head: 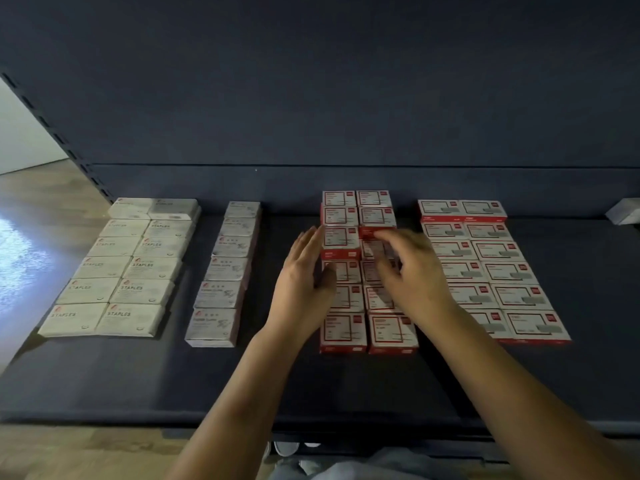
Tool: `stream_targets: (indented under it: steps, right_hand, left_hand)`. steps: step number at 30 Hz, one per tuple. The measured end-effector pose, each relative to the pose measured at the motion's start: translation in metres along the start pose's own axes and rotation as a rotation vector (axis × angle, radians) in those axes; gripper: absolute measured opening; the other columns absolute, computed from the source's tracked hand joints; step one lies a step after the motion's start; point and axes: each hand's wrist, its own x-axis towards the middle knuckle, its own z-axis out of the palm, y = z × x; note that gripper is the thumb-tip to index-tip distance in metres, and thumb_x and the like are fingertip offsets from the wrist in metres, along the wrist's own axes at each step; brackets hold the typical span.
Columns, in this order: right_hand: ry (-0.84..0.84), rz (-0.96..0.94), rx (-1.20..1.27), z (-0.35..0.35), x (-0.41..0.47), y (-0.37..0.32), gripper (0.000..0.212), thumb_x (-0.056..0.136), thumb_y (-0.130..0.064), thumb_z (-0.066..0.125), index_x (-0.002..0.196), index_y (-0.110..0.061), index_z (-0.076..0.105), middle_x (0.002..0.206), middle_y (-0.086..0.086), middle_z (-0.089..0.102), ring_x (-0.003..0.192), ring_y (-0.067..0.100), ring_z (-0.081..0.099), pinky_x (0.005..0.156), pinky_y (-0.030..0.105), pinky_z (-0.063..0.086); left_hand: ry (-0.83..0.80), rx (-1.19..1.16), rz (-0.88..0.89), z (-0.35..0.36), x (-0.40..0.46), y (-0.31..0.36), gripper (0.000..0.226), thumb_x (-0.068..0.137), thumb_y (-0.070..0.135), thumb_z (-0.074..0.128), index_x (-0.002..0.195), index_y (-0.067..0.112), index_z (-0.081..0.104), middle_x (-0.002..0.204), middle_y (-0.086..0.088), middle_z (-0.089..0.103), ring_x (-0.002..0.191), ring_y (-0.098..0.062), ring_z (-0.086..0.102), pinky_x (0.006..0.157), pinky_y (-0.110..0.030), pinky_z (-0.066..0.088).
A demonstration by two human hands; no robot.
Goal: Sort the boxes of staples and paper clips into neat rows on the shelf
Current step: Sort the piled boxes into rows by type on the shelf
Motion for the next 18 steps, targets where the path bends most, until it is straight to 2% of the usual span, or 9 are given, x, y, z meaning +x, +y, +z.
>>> stream_targets:
  steps: [2, 5, 7, 12, 15, 18]
  right_hand:
    - [0.023, -0.021, -0.011, -0.008, -0.001, 0.009, 0.033, 0.080, -0.004, 0.063, 0.113, -0.004, 0.062, 0.108, 0.014, 0.064, 0.101, 0.032, 0.057, 0.083, 0.034, 0.045]
    - [0.055, -0.035, -0.030, -0.024, -0.003, 0.025, 0.031, 0.076, -0.004, 0.059, 0.107, -0.001, 0.064, 0.102, 0.018, 0.065, 0.096, 0.037, 0.058, 0.081, 0.038, 0.045]
    - [0.063, -0.041, -0.042, -0.038, -0.006, 0.039, 0.034, 0.073, 0.002, 0.061, 0.106, 0.001, 0.064, 0.102, 0.020, 0.064, 0.096, 0.039, 0.058, 0.082, 0.042, 0.047]
    - [0.072, -0.037, -0.043, -0.076, -0.021, 0.089, 0.035, 0.071, 0.005, 0.063, 0.106, -0.001, 0.064, 0.104, 0.016, 0.064, 0.097, 0.037, 0.058, 0.086, 0.033, 0.039]
    - [0.086, -0.016, -0.035, -0.100, -0.029, 0.119, 0.034, 0.070, 0.000, 0.059, 0.103, -0.003, 0.065, 0.102, 0.014, 0.065, 0.092, 0.036, 0.058, 0.082, 0.033, 0.038]
    - [0.108, 0.012, -0.040, -0.126, -0.035, 0.148, 0.031, 0.070, 0.001, 0.060, 0.101, -0.003, 0.066, 0.098, 0.014, 0.065, 0.091, 0.035, 0.057, 0.080, 0.033, 0.039]
  left_hand:
    - [-0.009, 0.122, 0.060, 0.007, 0.001, 0.009, 0.059, 0.089, 0.006, 0.053, 0.143, 0.020, 0.035, 0.149, 0.001, 0.033, 0.141, -0.015, 0.021, 0.114, -0.039, 0.025]
    - [-0.013, 0.216, 0.139, 0.022, 0.003, 0.033, 0.057, 0.089, 0.008, 0.053, 0.143, 0.013, 0.033, 0.150, -0.008, 0.030, 0.142, -0.021, 0.016, 0.114, -0.038, 0.019]
    - [-0.030, 0.251, 0.178, 0.038, 0.005, 0.048, 0.055, 0.089, 0.013, 0.050, 0.142, 0.011, 0.034, 0.149, -0.011, 0.031, 0.141, -0.023, 0.015, 0.112, -0.037, 0.018]
    - [-0.038, 0.277, 0.211, 0.093, 0.009, 0.078, 0.054, 0.088, 0.025, 0.044, 0.140, 0.009, 0.039, 0.146, -0.013, 0.036, 0.139, -0.025, 0.017, 0.110, -0.041, 0.022]
    - [-0.072, 0.279, 0.225, 0.129, 0.008, 0.097, 0.055, 0.089, 0.023, 0.047, 0.142, 0.012, 0.036, 0.148, -0.009, 0.033, 0.138, -0.016, 0.010, 0.112, -0.041, 0.021]
    - [-0.141, 0.327, 0.220, 0.161, 0.007, 0.113, 0.055, 0.093, 0.017, 0.051, 0.144, 0.016, 0.031, 0.152, -0.006, 0.026, 0.141, -0.016, 0.007, 0.115, -0.042, 0.016]
